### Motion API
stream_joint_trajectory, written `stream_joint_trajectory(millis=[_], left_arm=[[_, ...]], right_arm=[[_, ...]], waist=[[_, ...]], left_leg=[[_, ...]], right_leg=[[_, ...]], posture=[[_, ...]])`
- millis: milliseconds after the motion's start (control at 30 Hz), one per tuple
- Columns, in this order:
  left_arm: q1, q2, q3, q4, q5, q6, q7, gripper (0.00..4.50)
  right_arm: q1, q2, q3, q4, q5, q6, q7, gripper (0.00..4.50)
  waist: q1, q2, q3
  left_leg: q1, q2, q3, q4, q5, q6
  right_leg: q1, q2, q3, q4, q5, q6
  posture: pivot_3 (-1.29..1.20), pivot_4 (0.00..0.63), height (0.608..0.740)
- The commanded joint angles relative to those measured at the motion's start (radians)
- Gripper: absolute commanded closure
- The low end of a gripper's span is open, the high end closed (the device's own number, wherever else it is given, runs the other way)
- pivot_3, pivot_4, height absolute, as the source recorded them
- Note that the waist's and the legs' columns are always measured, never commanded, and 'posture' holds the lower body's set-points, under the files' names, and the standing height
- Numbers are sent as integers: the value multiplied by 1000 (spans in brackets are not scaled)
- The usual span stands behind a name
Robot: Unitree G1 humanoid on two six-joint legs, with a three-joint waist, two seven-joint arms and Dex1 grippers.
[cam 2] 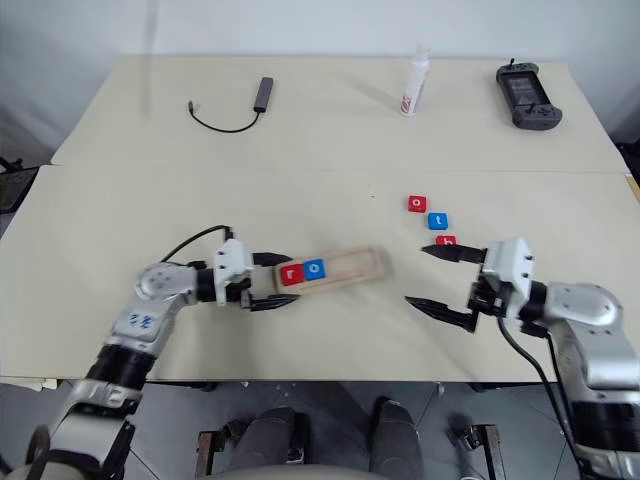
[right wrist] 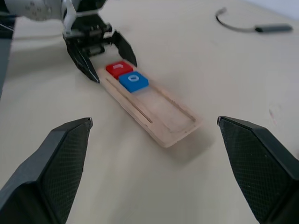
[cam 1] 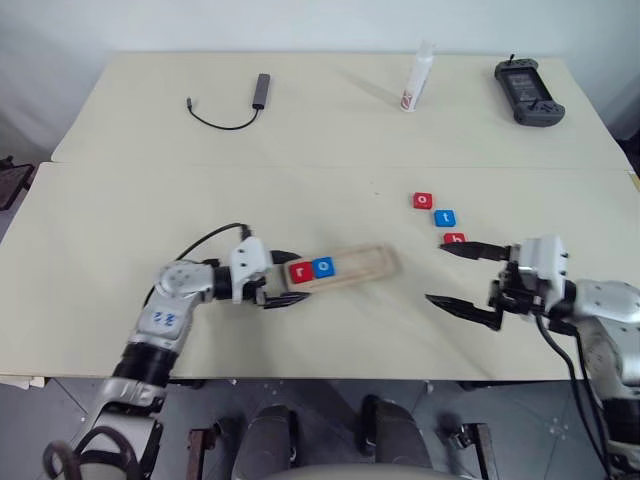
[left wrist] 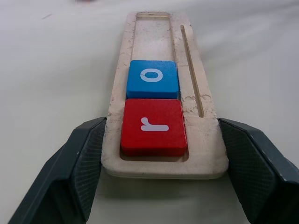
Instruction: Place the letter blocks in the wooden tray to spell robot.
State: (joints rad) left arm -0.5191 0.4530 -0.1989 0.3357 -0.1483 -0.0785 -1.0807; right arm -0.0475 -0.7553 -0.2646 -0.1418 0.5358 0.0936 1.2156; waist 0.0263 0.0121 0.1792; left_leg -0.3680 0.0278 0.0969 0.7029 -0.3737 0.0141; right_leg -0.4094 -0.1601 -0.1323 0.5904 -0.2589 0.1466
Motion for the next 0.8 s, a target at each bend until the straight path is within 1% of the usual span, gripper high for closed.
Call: stream_joint_trajectory(millis=[33,167,300,367,400,433,600,733,800], left_arm=[[-75,-25,-48,95,60,-69,-24,1098],[-126,-51,-61,173,66,-101,-58,1098],[-142,-59,-60,207,64,-107,-87,1098],[-142,-61,-52,203,53,-75,-91,374],[-141,-60,-48,198,51,-65,-90,91],[-137,-57,-42,191,49,-62,-87,42],[-101,-18,23,161,15,-83,-75,42],[-11,52,126,112,-91,-134,-139,42],[51,91,178,58,-142,-107,-154,42]], right_arm=[[91,-22,-107,-85,33,9,-29,0],[194,-14,-166,-143,44,21,-58,0],[247,-4,-189,-172,53,25,-82,0],[262,3,-192,-177,56,25,-95,0],[267,5,-194,-178,60,28,-101,0],[273,7,-196,-178,64,32,-109,0],[298,26,-249,-170,116,84,-162,0],[348,43,-332,-129,104,47,-173,0],[389,55,-358,-98,82,8,-156,0]], waist=[[0,-1,0],[-3,-1,0],[-2,-1,0],[-2,-1,0],[-2,-1,0],[-2,-1,0],[-3,-1,0],[-6,-1,0],[-5,-1,0]], left_leg=[[0,0,0,0,0,0],[1,0,0,0,0,0],[1,0,0,0,0,0],[1,0,0,0,0,0],[1,0,0,0,0,0],[1,0,0,0,0,0],[1,1,0,0,0,0],[1,1,0,0,0,0],[1,1,0,-1,0,0]], right_leg=[[0,0,0,0,0,0],[0,0,1,0,0,0],[0,0,1,0,0,0],[0,0,1,0,0,0],[0,0,1,0,0,0],[0,0,1,0,0,0],[0,0,1,0,0,0],[0,0,1,0,0,0],[0,0,1,0,0,0]], posture=[[0,150,740],[0,150,740],[0,150,740],[0,150,740],[0,150,740],[0,150,740],[0,150,740],[0,150,740],[0,150,740]])
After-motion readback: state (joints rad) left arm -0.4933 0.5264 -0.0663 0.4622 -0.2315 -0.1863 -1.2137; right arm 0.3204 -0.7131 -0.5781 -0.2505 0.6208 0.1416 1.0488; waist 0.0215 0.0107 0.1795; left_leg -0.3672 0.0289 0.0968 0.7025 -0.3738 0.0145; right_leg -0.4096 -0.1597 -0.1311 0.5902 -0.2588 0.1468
